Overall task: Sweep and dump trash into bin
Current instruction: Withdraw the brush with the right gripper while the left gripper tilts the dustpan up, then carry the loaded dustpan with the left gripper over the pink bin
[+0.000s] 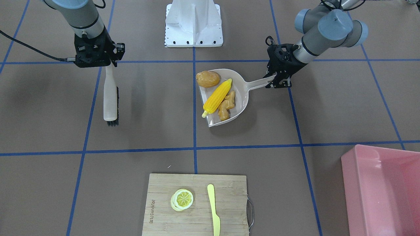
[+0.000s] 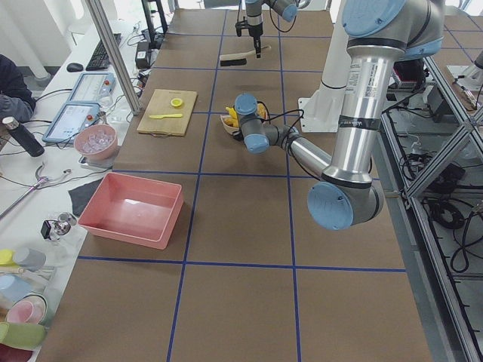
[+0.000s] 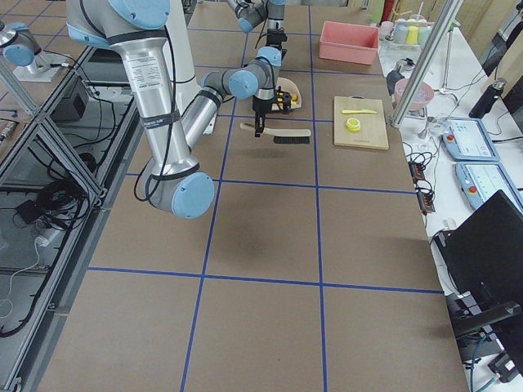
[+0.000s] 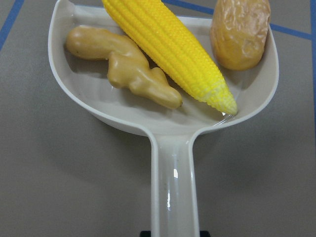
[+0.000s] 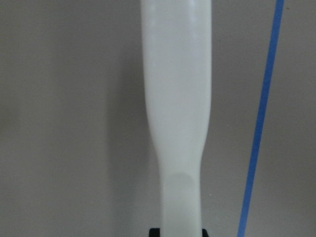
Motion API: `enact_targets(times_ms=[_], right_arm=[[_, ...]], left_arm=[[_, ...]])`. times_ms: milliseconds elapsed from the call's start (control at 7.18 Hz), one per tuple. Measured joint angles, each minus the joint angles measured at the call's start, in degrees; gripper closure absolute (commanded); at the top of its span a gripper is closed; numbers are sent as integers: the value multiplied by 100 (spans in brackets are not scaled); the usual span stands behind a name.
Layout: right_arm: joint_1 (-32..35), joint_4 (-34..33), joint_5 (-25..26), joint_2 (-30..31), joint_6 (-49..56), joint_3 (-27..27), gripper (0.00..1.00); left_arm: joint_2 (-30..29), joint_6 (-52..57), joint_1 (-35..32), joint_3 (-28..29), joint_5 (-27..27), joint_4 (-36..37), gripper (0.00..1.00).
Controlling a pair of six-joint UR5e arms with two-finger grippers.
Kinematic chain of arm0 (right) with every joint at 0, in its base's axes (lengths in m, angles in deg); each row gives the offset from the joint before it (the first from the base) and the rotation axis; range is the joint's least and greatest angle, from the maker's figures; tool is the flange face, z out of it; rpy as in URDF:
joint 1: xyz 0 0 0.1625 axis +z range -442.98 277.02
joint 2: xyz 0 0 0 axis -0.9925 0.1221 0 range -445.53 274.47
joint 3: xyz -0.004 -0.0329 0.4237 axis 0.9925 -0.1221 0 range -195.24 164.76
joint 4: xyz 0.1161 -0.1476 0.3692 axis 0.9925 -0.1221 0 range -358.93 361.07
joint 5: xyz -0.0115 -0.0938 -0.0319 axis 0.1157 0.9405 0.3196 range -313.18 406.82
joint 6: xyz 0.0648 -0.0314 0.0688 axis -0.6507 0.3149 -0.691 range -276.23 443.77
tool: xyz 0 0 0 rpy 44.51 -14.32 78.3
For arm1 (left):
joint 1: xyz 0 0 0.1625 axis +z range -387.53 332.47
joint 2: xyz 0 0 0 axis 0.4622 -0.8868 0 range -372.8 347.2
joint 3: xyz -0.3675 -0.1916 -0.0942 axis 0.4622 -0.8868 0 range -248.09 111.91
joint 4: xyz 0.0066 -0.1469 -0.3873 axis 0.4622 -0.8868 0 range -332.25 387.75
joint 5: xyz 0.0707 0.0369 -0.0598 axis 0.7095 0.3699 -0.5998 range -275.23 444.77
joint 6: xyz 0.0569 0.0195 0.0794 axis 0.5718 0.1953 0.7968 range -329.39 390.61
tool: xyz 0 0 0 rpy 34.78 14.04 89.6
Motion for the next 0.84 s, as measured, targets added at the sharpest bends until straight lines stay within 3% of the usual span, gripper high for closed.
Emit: enact_targets(times_ms=[418,557,835], right_arm=[[109,134,240,1023,502,455,100],[137,578,276,1519,548,499,100],[304,2255,208,2742,537,274,100]], left_arm=[[14,-251,-357,-123,-2,-367,92],[73,-286,-692,-181,-14,-382,93],[449,-427,-1615,-274,-95,-375,100]])
